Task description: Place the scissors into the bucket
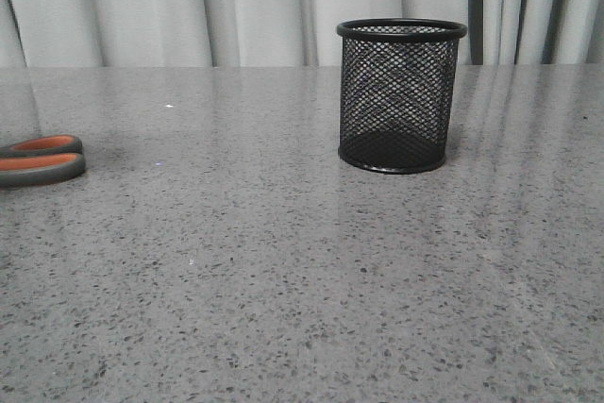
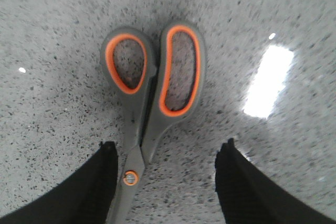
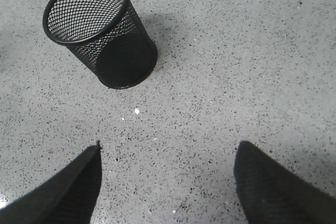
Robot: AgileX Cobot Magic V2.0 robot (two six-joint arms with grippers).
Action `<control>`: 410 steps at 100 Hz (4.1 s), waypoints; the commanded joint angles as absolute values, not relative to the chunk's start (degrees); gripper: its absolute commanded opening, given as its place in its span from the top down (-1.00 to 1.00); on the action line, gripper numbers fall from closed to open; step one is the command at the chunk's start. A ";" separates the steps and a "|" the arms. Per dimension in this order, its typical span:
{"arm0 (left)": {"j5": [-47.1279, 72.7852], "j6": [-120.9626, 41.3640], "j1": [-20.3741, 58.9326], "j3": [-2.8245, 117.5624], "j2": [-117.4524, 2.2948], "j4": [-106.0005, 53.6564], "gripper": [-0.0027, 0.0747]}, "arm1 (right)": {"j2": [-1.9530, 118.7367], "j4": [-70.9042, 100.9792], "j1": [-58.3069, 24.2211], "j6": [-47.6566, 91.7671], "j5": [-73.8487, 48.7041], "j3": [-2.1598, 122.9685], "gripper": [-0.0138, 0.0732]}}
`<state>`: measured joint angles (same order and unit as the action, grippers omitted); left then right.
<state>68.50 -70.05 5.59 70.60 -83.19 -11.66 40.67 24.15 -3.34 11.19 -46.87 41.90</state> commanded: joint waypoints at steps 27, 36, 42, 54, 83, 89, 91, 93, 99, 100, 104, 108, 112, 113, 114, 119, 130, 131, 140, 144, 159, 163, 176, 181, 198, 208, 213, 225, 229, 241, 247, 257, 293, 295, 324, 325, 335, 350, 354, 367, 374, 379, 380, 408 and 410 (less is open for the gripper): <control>67.29 -75.33 6.08 73.11 -89.23 -8.68 -0.08 | 40.97 24.88 -3.14 12.08 -44.07 43.81 -0.42; 66.39 -75.64 6.08 73.22 -90.18 -8.57 -0.08 | 40.97 24.88 -3.14 12.08 -44.07 43.81 -0.42; 66.12 -76.78 6.08 73.21 -90.96 -8.57 -0.07 | 40.97 24.88 -3.14 12.08 -44.07 43.81 -0.42; 65.50 -76.78 6.31 73.32 -92.38 -8.57 -0.08 | 40.97 24.88 -3.14 12.08 -43.86 43.81 -0.42; 63.93 -76.78 6.58 73.42 -94.68 -9.88 -0.08 | 40.97 24.88 -3.14 12.08 -43.86 43.81 -0.42; 64.13 -76.78 6.58 73.42 -94.93 -10.86 -0.08 | 40.97 24.88 -3.14 12.08 -43.86 43.81 -0.42; 64.28 -76.78 6.58 73.42 -95.07 -11.06 -0.08 | 40.97 24.88 -3.14 12.08 -43.86 43.81 -0.42; 64.57 -76.78 6.58 73.42 -95.23 -11.32 -0.07 | 40.97 24.88 -3.14 12.08 -43.86 43.81 -0.42; 65.46 -76.78 6.58 73.42 -95.44 -11.42 -0.07 | 40.97 24.88 -3.14 12.08 -43.86 43.81 -0.42; 65.67 -76.78 6.58 73.42 -95.58 -11.42 -0.07 | 40.97 24.88 -3.14 12.08 -43.86 43.81 -0.42; 66.58 -76.78 6.58 73.42 -95.70 -11.42 -0.07 | 40.97 24.88 -3.14 12.08 -43.86 43.81 -0.42; 67.70 -76.78 6.58 73.42 -95.79 -11.42 -0.07 | 40.97 24.88 -3.14 12.08 -43.86 43.81 -0.42; 68.90 -76.78 6.58 73.42 -95.79 -11.42 -0.07 | 40.97 24.88 -3.14 12.08 -43.86 43.81 -0.42; 69.03 -76.78 6.58 73.42 -95.79 -11.42 -0.07 | 40.97 24.88 -3.14 12.08 -43.86 43.81 -0.42; 69.30 -76.78 6.58 73.42 -95.79 -11.42 -0.07 | 40.97 24.88 -3.14 12.08 -43.86 43.81 -0.42; 70.09 -76.78 6.58 73.42 -95.79 -11.42 -0.07 | 40.97 24.88 -3.14 12.08 -43.86 43.81 -0.42; 70.58 -76.78 6.58 73.42 -95.79 -11.42 -0.06 | 40.97 24.88 -3.14 12.08 -43.86 43.81 -0.42; 70.58 -76.78 6.58 73.42 -95.79 -11.42 -0.06 | 40.97 24.88 -3.14 12.08 -43.86 43.81 -0.42; 71.19 -76.78 6.58 73.42 -95.79 -11.42 0.01 | 40.97 24.88 -3.14 12.08 -43.86 43.81 -0.42; 71.62 -76.78 6.58 73.42 -95.79 -11.42 0.10 | 40.97 24.88 -3.14 12.08 -43.86 43.81 -0.42; 71.98 -76.68 6.58 73.42 -95.79 -12.29 0.58 | 40.97 24.88 -3.14 12.08 -43.86 43.81 -0.42; 71.98 -76.68 6.58 73.42 -95.79 -12.83 0.72 | 40.97 24.88 -3.14 12.08 -43.86 43.81 -0.42; 71.98 -74.35 6.58 73.42 -95.79 -12.86 0.98 | 40.97 24.88 -3.14 12.08 -43.86 43.81 -0.42; 71.98 -73.58 6.58 73.70 -95.79 -12.86 0.98 | 40.97 24.88 -3.14 12.08 -43.86 43.81 -0.42; 71.98 -70.17 6.58 77.61 -94.88 -12.95 0.98 | 40.97 24.88 -3.14 12.08 -43.86 43.81 -0.42; 71.98 -69.17 7.62 80.77 -92.24 -12.48 0.99 | 40.97 24.88 -3.14 12.08 -43.97 43.81 -0.42; 71.98 -69.03 8.71 82.23 -90.74 -11.55 0.99 | 40.97 24.88 -3.14 12.08 -43.97 43.81 -0.42; 71.98 -67.09 12.32 85.82 -87.22 -7.62 0.99 | 40.97 26.73 -3.14 12.08 -43.97 43.81 -0.42; 71.98 -65.95 13.66 87.52 -86.06 -6.07 0.99 | 40.97 27.98 -3.14 12.08 -43.84 43.81 -0.42; 71.98 -62.86 17.22 91.21 -82.80 -2.08 0.99 | 40.97 32.65 -3.14 12.53 -43.13 43.81 -0.42; 71.98 -62.74 19.03 92.47 -81.08 -1.04 0.99 | 40.97 36.20 -3.14 14.22 -42.98 43.92 -0.42; 71.88 -62.43 21.68 94.56 -78.05 -0.45 0.99 | 40.97 43.41 -3.14 18.39 -42.98 45.01 -0.42; 71.88 -56.20 33.87 98.04 -71.59 1.44 0.99 | 40.97 73.58 -3.14 34.90 -45.36 50.41 -0.42; 71.88 -55.60 34.49 98.14 -71.59 1.47 0.99 | 40.97 74.57 -3.14 35.72 -45.60 50.52 -0.42; 70.48 -45.51 51.64 99.46 -72.54 10.46 0.99 | 40.97 82.17 -3.14 38.71 -46.98 50.51 -0.42; 70.48 -44.89 52.11 99.46 -72.80 10.89 0.99 | 40.97 82.27 -3.14 38.71 -46.98 50.51 -0.42; 70.24 -41.61 58.23 99.59 -74.35 16.78 0.99 | 40.97 82.65 -3.14 38.71 -47.29 50.51 -0.42; 68.41 -38.67 64.93 99.96 -76.49 21.10 0.99 | 40.97 83.28 -3.14 38.76 -48.07 50.51 -0.42; 67.98 -38.55 65.79 100.20 -77.19 21.10 0.99 | 40.97 83.28 -3.14 38.76 -48.31 50.51 -0.42; 66.64 -36.31 67.27 102.94 -79.03 20.87 0.99 | 41.01 83.28 -3.14 38.76 -48.70 50.51 -0.42; 66.13 -36.28 67.97 104.67 -79.88 20.43 0.99 | 41.01 83.28 -3.14 38.76 -48.70 50.51 -0.42; 65.75 -36.28 68.68 105.70 -80.51 20.31 0.99 | 41.01 83.28 -3.14 38.76 -48.70 50.51 -0.42; 65.74 -36.28 68.91 105.83 -80.52 20.31 0.99 | 41.01 83.28 -3.14 38.76 -48.70 50.51 -0.42; 64.79 -36.28 71.82 108.47 -83.77 20.67 0.99 | 41.01 83.28 -3.14 39.16 -48.95 50.51 -0.39; 64.79 -36.28 71.82 108.47 -83.78 20.67 0.99 | 41.01 83.16 -3.14 39.27 -48.94 50.51 -0.37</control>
<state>68.99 -36.96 71.06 106.55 -84.93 19.27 40.67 79.67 -3.34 38.07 -49.66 48.67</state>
